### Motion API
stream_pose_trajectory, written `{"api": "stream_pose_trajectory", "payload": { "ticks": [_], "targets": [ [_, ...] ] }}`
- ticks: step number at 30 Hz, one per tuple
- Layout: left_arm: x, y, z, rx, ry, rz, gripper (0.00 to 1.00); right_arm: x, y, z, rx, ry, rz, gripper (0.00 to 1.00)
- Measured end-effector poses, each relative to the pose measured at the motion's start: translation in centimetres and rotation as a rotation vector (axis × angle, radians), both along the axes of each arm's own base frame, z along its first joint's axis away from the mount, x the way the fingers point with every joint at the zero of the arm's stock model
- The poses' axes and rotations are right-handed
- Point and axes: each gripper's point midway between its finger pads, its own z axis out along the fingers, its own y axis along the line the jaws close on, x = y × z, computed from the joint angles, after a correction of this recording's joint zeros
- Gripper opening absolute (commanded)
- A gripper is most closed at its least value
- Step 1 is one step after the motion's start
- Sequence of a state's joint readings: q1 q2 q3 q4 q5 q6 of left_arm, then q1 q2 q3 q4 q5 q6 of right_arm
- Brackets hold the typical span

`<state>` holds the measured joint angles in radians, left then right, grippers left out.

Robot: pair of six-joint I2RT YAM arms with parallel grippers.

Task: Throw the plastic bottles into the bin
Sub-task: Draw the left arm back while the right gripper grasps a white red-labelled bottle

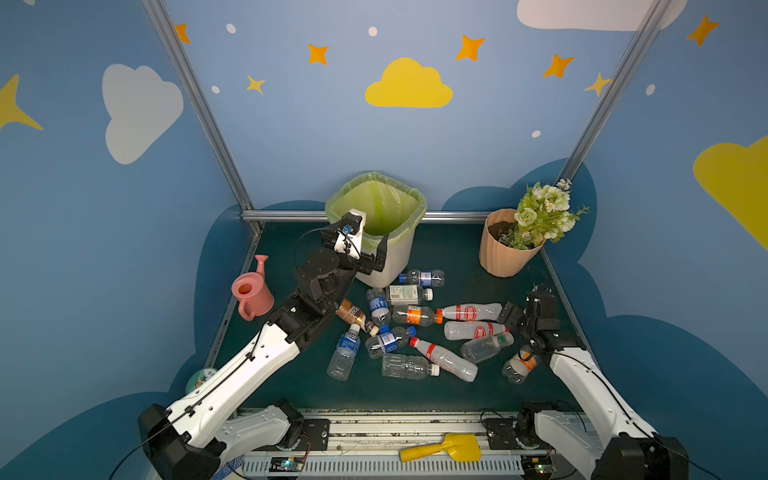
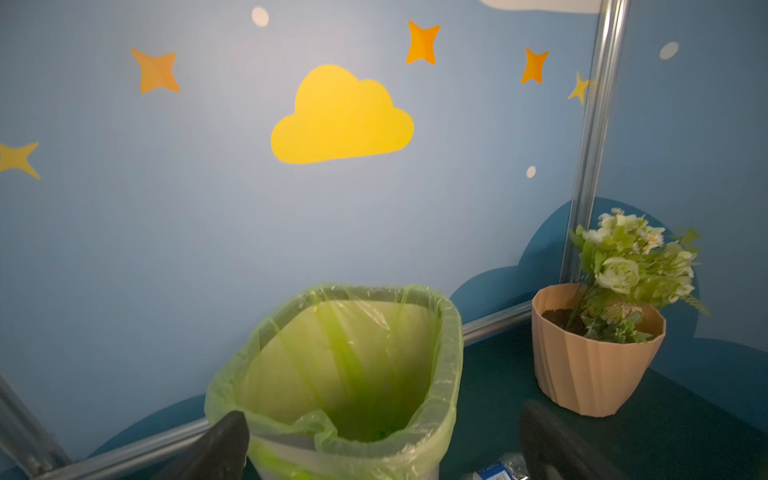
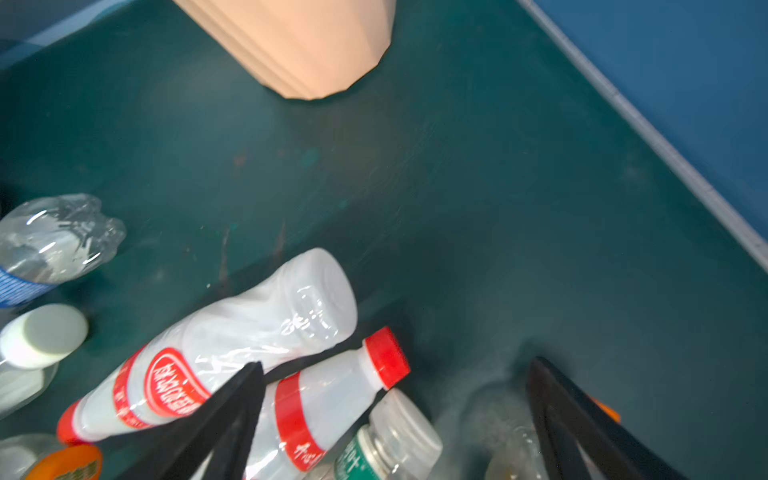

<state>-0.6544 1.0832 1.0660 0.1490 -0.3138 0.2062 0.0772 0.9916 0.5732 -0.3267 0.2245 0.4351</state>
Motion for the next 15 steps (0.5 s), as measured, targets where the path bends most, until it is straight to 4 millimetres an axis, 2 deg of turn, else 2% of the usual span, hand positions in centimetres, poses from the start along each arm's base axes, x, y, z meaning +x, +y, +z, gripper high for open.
{"api": "stream_pose_trajectory", "payload": {
  "ticks": [2, 6, 8, 11, 15],
  "targets": [
    [-0.5, 1.6, -1.3, -0.014, 0.027, 0.044, 1.00, 0.4, 0.5, 0.0, 0.028, 0.026, 0.009, 0.95],
    [-1.9, 5.4, -2.7, -0.084, 0.046, 0.134, 1.00, 2.0, 1.5, 1.2, 0.096, 0.064, 0.007, 0.95],
    [-2.3, 6.6, -3.5, -0.110, 0.060, 0.168, 1.00, 2.7, 2.2, 1.5, 0.136, 0.074, 0.007, 0.95],
    [-2.5, 7.7, -5.8, -0.117, 0.108, 0.203, 1.00, 3.0, 3.2, 1.1, 0.183, 0.099, 0.006, 0.94],
    [-2.8, 8.4, -8.4, -0.099, 0.171, 0.231, 1.00, 2.4, 4.4, 0.1, 0.229, 0.152, -0.003, 0.94]
  ]
}}
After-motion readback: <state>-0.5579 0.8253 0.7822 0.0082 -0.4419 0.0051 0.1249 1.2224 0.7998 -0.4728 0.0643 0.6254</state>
